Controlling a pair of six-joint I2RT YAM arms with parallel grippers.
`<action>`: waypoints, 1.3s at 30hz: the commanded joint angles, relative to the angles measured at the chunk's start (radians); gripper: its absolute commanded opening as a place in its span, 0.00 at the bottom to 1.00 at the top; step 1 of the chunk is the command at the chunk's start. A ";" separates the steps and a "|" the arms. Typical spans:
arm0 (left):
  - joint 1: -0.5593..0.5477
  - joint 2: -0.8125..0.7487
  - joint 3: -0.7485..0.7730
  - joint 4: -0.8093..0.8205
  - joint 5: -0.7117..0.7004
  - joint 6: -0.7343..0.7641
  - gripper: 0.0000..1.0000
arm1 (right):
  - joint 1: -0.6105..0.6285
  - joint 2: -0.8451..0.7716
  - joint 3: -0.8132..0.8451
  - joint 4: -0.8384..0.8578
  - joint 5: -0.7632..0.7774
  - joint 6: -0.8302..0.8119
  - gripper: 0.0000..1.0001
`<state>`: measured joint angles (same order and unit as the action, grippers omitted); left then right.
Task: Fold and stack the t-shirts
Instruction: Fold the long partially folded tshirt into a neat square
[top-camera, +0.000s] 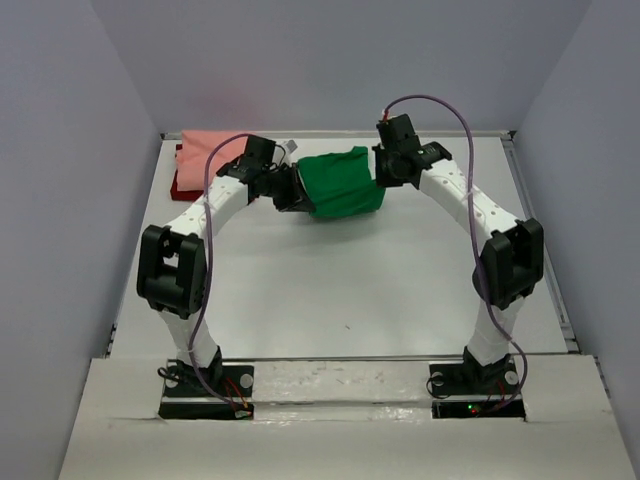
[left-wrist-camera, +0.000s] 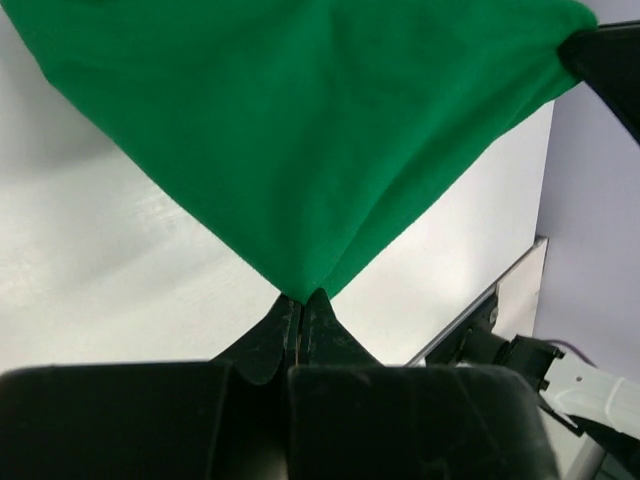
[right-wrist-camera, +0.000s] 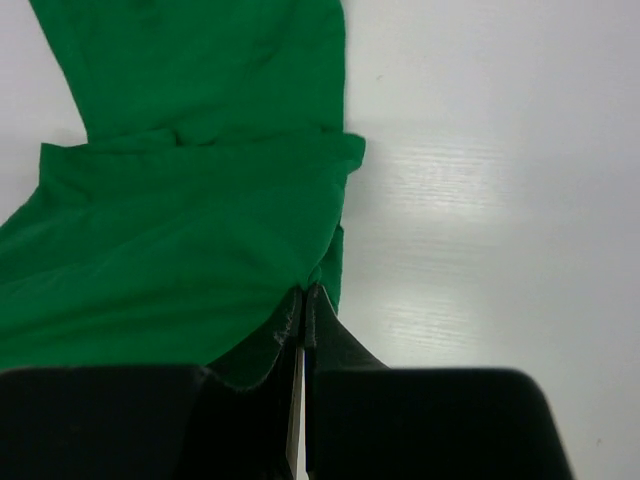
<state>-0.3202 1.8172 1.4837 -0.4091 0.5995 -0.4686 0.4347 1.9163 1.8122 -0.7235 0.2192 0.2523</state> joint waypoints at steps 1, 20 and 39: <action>-0.028 -0.130 -0.152 0.045 0.008 -0.001 0.00 | 0.036 -0.109 -0.123 -0.022 0.045 0.070 0.00; -0.135 -0.430 -0.565 0.145 -0.024 -0.067 0.00 | 0.448 -0.430 -0.511 -0.269 0.239 0.513 0.00; -0.388 -0.950 -0.861 0.026 -0.176 -0.346 0.00 | 0.987 -0.353 -0.510 -0.683 0.338 1.317 0.00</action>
<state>-0.6712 0.9558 0.6205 -0.3286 0.4751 -0.7212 1.3769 1.5124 1.2545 -1.2613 0.5018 1.3571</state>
